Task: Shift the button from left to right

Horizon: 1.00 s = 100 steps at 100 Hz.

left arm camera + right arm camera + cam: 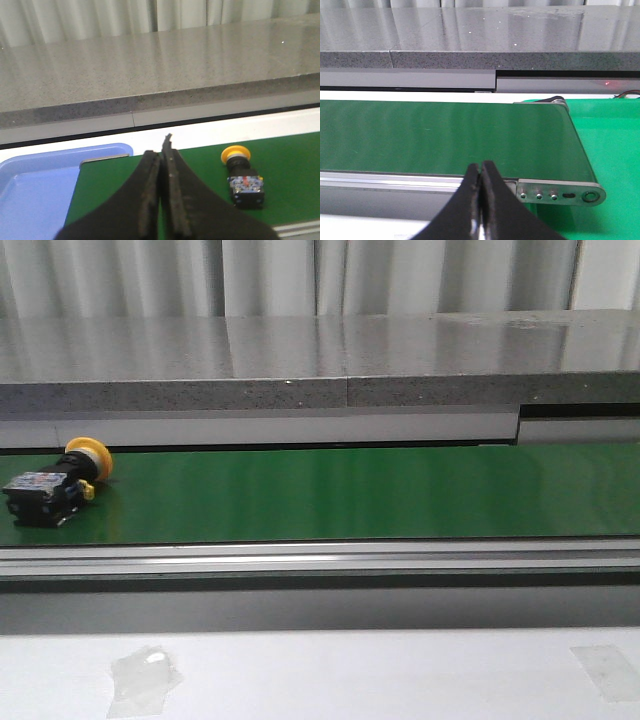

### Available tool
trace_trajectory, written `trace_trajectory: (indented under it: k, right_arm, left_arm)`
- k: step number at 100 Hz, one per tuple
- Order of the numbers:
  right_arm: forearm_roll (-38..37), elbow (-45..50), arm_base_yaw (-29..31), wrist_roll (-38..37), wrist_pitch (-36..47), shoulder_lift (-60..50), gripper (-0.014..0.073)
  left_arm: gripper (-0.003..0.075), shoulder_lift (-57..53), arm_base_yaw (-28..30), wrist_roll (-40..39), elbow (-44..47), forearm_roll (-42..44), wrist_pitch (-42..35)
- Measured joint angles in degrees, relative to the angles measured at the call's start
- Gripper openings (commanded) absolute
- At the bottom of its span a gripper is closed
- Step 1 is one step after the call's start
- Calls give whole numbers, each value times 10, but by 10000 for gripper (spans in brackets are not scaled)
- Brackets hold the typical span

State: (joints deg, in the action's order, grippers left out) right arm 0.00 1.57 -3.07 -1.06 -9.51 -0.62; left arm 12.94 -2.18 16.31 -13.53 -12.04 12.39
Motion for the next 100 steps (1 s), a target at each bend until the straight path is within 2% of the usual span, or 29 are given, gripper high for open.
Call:
trace_trajectory:
  k: [12,22,36,70,100]
  right_arm:
    - [0,0,0,0,0,0,-68]
    - [0,0,0,0,0,0,-68]
    - [0,0,0,0,0,0,-68]
    - [0,0,0,0,0,0,-68]
    - [0,0,0,0,0,0,-68]
  left_arm:
    - [-20,-41,-32,-124,48,147,-31]
    - [-20,-80,-42,-163,92,189,-52]
    - [-20,-129,-43,-184,137,204,-57]
    - [-20,-132,-13,-193,137,205,-66]
    - [-20,-132,-12,-195,137,205,-65]
